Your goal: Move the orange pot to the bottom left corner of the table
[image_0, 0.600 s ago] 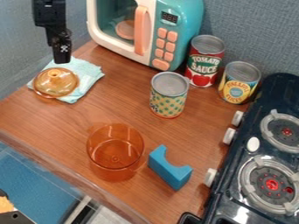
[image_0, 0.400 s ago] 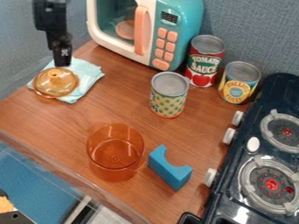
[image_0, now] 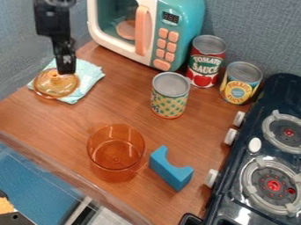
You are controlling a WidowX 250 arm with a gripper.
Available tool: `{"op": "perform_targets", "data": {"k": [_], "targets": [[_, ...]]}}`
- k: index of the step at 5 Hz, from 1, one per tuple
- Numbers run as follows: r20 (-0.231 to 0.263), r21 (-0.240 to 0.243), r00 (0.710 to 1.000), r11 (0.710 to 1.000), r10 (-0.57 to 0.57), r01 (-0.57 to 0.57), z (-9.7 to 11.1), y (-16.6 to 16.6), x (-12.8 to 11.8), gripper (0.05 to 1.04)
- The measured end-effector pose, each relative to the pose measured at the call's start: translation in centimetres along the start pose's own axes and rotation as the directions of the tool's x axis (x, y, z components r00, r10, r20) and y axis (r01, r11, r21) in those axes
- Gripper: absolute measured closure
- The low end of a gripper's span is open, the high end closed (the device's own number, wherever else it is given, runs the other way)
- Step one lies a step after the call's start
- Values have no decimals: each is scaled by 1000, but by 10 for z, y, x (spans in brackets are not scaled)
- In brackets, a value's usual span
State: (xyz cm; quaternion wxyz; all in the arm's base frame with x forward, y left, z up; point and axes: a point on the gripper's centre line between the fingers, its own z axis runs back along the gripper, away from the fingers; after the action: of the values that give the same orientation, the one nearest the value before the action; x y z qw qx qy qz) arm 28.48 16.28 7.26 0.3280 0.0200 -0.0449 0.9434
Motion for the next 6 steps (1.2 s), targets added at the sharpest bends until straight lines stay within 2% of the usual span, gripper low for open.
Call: {"op": "perform_targets", "data": {"k": [1,2,3,4,5,6], "targets": [[-54,-6,993,994,-109,109,23,43,-7,83],[-99,-39,960,966,-260,258,34,92,-16,83],[-91,-15,915,919,-393,393,19,134,-24,82],[-50,-20,866,867,-498,497,-2,170,-33,83],[-2,-30,841,840,-541,541,-22,186,-37,83],[17,-23,824,824,-566,566,-38,188,-43,83]]}}
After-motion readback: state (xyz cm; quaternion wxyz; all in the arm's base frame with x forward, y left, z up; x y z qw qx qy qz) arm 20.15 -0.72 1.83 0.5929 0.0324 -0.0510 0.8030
